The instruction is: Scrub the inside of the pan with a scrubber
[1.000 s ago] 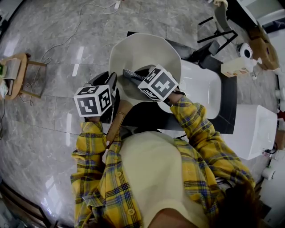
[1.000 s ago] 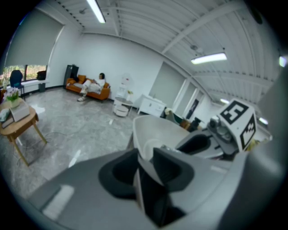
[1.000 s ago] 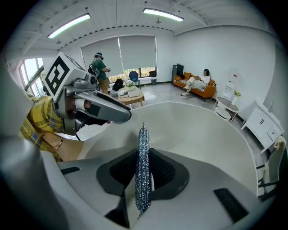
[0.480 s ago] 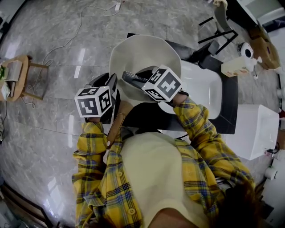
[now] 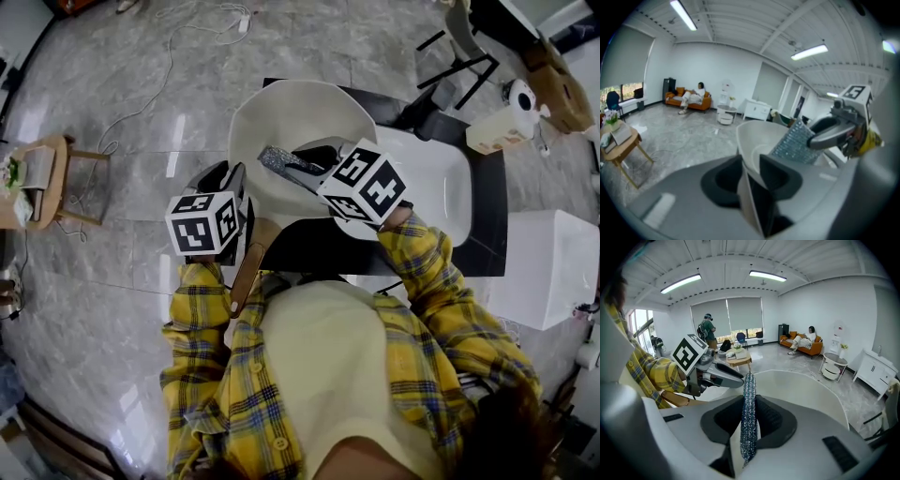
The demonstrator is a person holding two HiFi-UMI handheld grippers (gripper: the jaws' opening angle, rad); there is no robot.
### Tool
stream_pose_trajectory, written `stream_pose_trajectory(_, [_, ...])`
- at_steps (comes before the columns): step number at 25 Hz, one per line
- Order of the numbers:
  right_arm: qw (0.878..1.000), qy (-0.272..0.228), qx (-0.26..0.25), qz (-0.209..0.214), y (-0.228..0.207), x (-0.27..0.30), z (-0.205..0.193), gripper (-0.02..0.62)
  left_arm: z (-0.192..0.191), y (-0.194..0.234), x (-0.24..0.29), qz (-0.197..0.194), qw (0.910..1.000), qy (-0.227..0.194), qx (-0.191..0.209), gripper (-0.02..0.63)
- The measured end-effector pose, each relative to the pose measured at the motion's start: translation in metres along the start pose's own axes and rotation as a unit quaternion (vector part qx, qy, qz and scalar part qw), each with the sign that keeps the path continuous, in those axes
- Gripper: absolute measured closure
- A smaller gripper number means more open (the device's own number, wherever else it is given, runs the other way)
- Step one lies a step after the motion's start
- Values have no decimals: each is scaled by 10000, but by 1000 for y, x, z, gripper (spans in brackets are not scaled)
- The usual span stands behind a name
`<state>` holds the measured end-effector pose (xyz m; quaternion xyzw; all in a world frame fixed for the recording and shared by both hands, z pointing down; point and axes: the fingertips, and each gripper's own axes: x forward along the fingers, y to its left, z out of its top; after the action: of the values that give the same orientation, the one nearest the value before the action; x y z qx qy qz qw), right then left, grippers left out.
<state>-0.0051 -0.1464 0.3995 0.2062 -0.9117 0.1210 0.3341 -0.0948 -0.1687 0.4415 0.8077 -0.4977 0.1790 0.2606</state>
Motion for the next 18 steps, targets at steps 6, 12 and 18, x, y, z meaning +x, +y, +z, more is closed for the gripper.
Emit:
stream_pose_trajectory(6, [9988,-413,163,-212,-6,-23,9,515,4,-2,-4,68,9998,-177,85,495])
stream_pose_trajectory(12, [9949,-871,322,-399,-9,-45,19,515,16,2,-18,185,9990,-391,151,492])
stream_pose_trajectory(18, [9908,-1103,430,-661,-15,-61,17,515,32,-5,-37,211,9972,-685,195,492])
